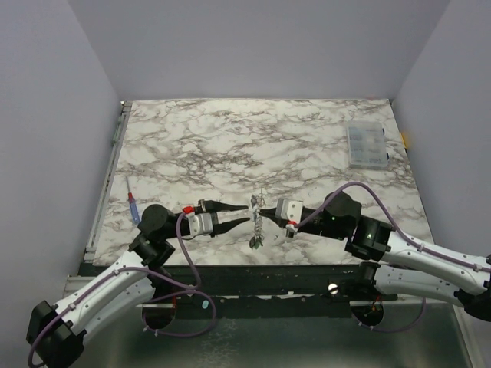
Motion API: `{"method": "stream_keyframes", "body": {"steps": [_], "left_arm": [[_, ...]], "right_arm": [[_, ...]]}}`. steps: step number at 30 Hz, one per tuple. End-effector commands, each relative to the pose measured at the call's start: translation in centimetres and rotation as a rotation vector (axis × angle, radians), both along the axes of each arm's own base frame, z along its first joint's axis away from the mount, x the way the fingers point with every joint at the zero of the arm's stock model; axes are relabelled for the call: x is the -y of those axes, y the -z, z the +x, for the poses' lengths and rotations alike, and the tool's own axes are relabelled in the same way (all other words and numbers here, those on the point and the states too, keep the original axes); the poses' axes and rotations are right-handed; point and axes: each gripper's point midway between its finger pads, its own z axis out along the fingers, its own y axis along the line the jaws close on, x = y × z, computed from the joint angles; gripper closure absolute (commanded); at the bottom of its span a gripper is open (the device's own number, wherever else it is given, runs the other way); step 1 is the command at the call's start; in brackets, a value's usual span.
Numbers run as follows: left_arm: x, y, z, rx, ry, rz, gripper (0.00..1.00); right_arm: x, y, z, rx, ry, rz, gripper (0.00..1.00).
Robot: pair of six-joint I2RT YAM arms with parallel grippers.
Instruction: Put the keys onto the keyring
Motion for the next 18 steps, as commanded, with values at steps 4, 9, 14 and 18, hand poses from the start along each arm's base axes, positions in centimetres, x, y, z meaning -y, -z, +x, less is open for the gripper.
{"method": "stream_keyframes", "body": {"steps": [4, 9, 14, 18], "left_arm": [[0.9, -0.4, -1.1, -0.019, 0.099, 0.004, 0.67], [0.9, -0.4, -0.6, -0.024, 0.072, -0.005, 0.69], [0.9, -0.6, -0.4, -0.027, 0.061, -0.013, 0.72], [0.9, -0.5, -0.2, -0.027, 0.049, -0.015, 0.72]], "right_arm": [[-0.5, -3.1, -0.5, 0.028, -0.031, 0.118, 0.99], [-0.8, -3.2, -0.8, 0.022, -0.052, 0.122, 0.99], [-1.0, -2.9, -0.8, 0.013, -0.06, 0.11, 0.99], [-1.1, -3.0, -1.2, 0.01, -0.079, 0.115, 0.99]]}}
